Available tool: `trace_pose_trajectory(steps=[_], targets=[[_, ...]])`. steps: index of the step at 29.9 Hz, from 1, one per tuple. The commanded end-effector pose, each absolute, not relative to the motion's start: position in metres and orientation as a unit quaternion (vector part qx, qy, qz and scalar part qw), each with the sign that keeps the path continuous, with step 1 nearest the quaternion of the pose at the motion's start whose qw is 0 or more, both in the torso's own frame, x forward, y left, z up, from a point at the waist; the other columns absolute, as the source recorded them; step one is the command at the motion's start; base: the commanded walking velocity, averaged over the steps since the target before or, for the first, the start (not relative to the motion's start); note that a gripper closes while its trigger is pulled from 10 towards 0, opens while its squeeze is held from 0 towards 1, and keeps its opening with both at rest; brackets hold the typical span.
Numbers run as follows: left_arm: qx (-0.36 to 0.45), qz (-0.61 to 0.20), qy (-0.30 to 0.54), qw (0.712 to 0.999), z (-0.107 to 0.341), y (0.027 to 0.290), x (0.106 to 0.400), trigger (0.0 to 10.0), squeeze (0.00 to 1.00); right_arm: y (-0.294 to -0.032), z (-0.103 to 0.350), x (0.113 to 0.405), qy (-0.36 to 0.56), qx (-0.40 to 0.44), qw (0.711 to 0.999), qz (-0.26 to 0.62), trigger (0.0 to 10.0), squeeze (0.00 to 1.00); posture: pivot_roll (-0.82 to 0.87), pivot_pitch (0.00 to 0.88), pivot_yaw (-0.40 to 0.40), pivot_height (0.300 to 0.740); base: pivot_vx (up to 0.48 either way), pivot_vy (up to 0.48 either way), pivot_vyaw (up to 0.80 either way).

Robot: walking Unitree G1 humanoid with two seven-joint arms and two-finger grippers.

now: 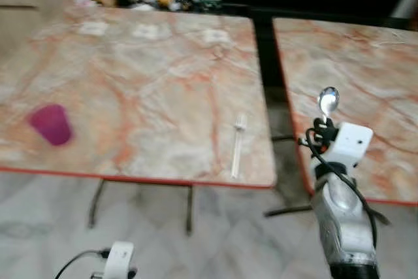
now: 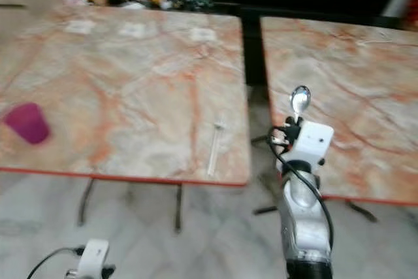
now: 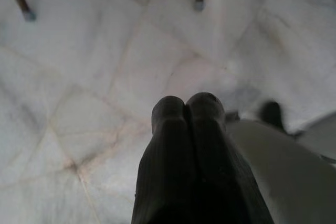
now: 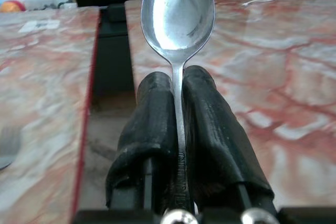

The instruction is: Setting the table

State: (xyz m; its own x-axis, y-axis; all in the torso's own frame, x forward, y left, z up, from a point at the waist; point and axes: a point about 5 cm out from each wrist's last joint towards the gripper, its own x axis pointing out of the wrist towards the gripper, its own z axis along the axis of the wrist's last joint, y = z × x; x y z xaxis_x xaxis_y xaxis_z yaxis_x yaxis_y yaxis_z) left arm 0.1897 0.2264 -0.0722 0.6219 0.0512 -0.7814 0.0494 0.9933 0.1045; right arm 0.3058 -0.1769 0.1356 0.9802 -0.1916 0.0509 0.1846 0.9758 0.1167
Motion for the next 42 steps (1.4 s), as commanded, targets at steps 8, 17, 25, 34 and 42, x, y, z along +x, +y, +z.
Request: trace_pose_trajectory(steps=[8,17,25,34,42], targets=[[0.056,-0.003,0.449,0.892,-0.076,0.225,0.183,10.0,0.00,-0.183,0.148,0.309,-0.044,0.046,0.993,-0.101,10.0,0.00,0.03,0.064,-0.032,0.740,0.000,-0.458,0.00],[0.058,-0.007,0.448,0.892,-0.075,0.224,0.185,10.0,0.00,-0.188,0.146,0.308,-0.039,0.045,0.991,-0.118,10.0,0.00,0.02,0.056,-0.026,0.740,0.000,-0.447,0.00],[0.058,-0.007,0.446,0.893,-0.075,0.223,0.187,10.0,0.00,-0.196,0.150,0.311,-0.043,0.040,0.990,-0.129,10.0,0.00,0.02,0.052,-0.026,0.740,0.000,-0.446,0.00],[0.058,-0.007,0.446,0.893,-0.075,0.223,0.187,10.0,0.00,-0.214,0.154,0.312,-0.045,0.029,0.985,-0.164,10.0,0.00,0.01,0.055,-0.020,0.740,0.000,-0.446,0.00],[0.062,-0.008,0.447,0.892,-0.075,0.225,0.186,10.0,0.00,-0.229,0.154,0.311,-0.041,0.022,0.980,-0.193,10.0,0.00,0.01,0.062,-0.015,0.740,0.000,-0.325,0.00]])
